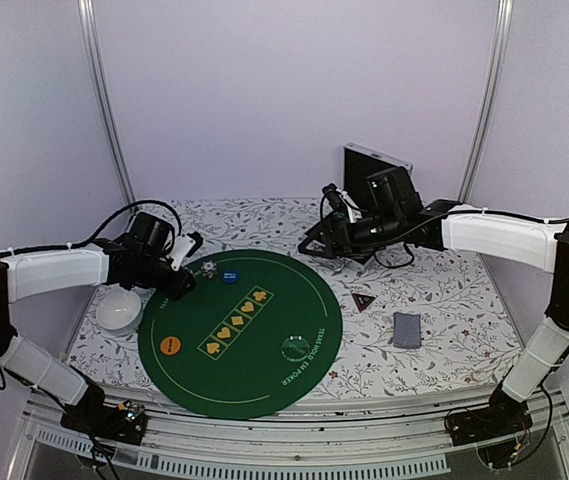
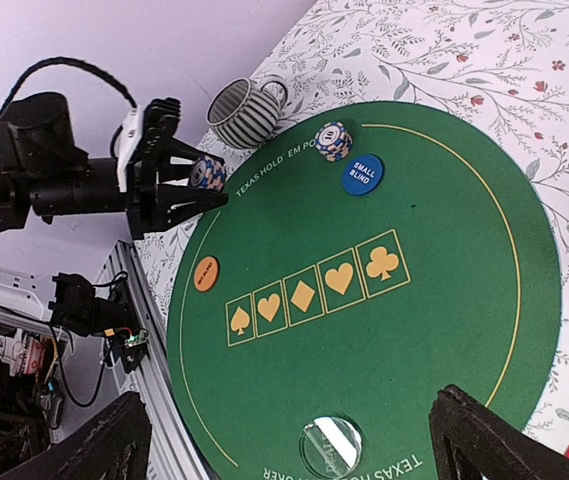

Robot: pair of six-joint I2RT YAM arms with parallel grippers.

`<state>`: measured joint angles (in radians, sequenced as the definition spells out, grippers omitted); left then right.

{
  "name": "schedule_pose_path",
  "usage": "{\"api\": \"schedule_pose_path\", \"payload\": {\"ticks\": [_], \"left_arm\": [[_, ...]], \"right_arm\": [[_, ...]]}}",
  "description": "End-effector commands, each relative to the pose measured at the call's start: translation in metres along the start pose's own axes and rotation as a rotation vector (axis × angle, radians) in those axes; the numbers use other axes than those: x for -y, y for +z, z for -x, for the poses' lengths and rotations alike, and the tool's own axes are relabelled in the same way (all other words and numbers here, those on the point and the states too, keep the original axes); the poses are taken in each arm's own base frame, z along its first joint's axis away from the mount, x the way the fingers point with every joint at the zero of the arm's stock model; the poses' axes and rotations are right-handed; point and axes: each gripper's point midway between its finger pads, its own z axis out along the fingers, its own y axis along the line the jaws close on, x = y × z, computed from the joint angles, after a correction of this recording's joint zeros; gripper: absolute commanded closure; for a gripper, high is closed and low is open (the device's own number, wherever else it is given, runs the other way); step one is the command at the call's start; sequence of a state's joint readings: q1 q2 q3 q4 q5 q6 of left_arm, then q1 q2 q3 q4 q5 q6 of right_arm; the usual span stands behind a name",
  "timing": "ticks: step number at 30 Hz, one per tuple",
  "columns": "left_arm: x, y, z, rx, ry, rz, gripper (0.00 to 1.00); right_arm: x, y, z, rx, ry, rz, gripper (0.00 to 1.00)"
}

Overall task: Distribute texas hold em gaming equipment
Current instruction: Place the poker chips pile at the big blind area.

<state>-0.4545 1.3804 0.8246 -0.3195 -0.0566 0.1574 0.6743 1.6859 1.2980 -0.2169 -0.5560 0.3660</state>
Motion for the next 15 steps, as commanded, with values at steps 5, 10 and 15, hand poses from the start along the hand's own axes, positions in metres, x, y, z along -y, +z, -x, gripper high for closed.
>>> {"api": "schedule_pose_path", "payload": {"ticks": [5,10,15], "left_arm": [[-0.023,0.025,-0.044,-0.142,-0.12,0.037,1.0],[-0.033,0.028,-0.057,-0.15,-0.14,0.039,1.0],[-0.026,0.027,-0.06,-0.146,-0.145,0.008,1.0]], "right_arm": [[-0.016,-0.029,-0.003,0.044,-0.088,0.001,0.01],[-0.016,-0.036,-0.022,0.006,-0.108,0.005,0.01],[-0.018,-0.046,-0.036,-0.007,-0.137,0.005,0.01]]}}
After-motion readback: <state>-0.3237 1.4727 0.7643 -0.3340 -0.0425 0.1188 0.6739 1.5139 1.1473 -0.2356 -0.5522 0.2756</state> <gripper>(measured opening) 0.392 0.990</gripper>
